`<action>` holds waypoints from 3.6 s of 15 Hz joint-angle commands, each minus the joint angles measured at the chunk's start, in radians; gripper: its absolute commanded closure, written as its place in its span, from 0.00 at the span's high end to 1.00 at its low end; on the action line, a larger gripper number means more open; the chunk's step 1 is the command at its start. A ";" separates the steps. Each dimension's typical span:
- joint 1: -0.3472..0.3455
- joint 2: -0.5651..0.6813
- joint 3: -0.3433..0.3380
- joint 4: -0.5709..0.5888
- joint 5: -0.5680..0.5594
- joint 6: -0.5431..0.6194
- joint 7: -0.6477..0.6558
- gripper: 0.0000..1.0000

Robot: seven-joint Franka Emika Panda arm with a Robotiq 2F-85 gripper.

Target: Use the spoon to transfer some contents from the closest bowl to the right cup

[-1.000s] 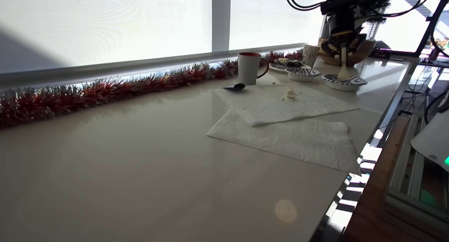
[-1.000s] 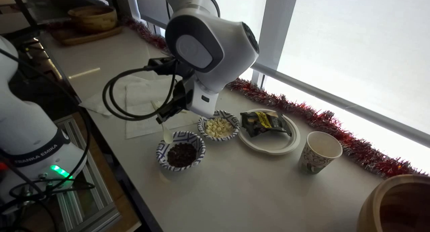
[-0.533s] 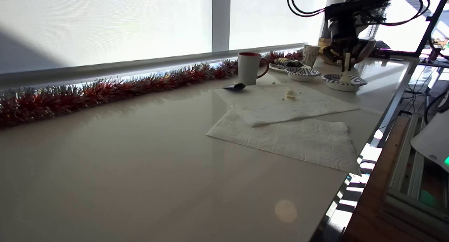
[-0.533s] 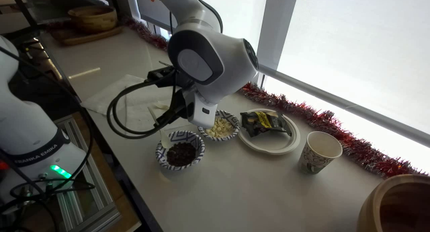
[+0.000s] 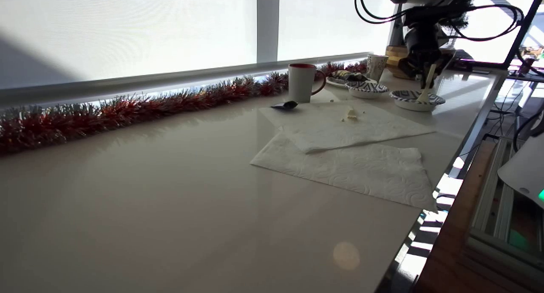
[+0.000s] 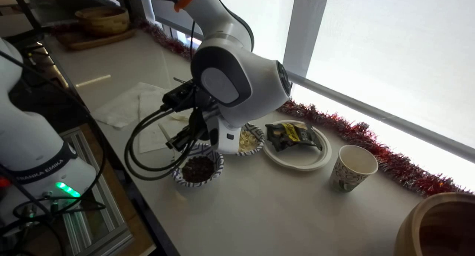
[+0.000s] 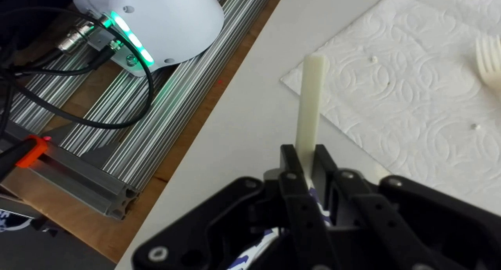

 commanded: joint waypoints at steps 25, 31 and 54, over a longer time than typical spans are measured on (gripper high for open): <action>-0.002 0.053 -0.001 0.061 0.033 0.092 -0.145 0.03; 0.002 0.060 -0.002 0.057 0.025 0.149 -0.112 0.03; 0.016 -0.013 -0.029 -0.003 -0.016 0.346 0.037 0.03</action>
